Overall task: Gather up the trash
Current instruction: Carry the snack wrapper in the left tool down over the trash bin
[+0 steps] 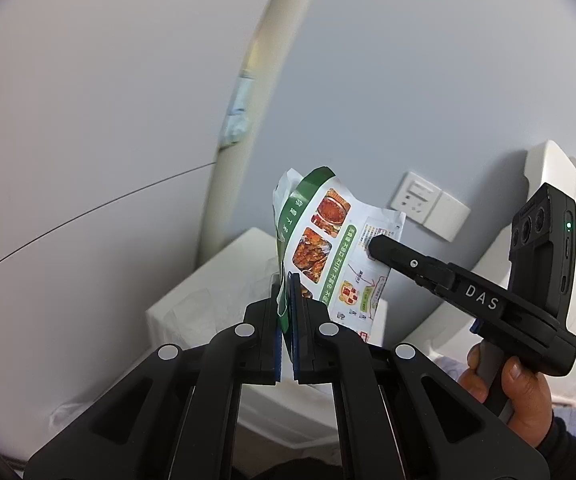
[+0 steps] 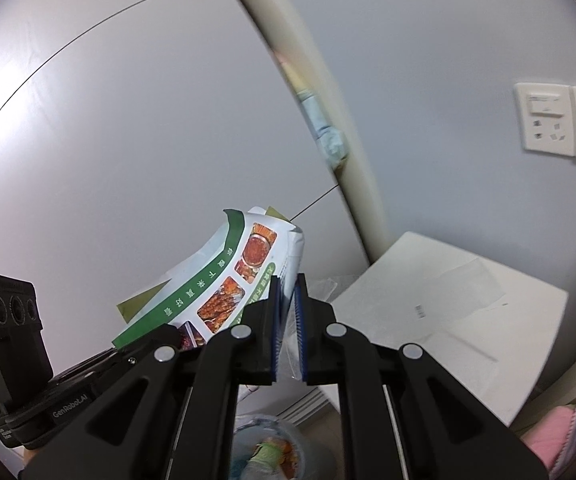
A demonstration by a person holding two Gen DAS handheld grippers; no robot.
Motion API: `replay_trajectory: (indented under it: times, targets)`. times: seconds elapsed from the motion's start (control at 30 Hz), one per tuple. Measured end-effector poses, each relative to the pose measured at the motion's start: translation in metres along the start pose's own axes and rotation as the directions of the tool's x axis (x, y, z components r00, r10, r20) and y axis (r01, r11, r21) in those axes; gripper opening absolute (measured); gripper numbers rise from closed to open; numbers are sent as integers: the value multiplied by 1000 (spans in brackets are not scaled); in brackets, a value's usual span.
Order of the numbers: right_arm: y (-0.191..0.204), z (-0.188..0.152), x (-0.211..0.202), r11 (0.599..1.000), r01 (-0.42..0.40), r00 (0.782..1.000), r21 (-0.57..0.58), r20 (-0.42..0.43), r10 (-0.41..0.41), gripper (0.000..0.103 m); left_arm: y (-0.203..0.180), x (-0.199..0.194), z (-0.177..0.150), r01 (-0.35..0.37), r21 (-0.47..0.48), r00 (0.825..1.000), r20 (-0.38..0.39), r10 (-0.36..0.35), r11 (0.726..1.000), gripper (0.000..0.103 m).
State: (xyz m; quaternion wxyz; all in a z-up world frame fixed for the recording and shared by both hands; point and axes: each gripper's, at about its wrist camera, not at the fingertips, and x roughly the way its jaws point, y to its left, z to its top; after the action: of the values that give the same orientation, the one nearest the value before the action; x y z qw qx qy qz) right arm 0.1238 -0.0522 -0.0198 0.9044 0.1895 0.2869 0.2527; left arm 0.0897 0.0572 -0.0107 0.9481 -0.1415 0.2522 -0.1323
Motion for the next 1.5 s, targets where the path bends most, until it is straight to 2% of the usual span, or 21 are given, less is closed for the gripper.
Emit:
replay_trajectory:
  times: [0.37,0.77,1.1,1.5]
  targets:
    - [64,-25,40,991,-124,990,-52,-79,119,9,55,-55,-18,-127,-66,990,49,130,990,2]
    - [111,-51,79,974,-209,967,-84,-166,193,9,100,-88,-43,-229,-120,971,39,235,966,2]
    - [123,-82,115,967,-231,946,-103,-256,198,9,131,-94,-72,-297,-161,954,0,301,941,2]
    - [123,-140,141,966,-207,916,-152,-377,137,9,167,-74,-129,-315,-240,949,-83,303,918,2]
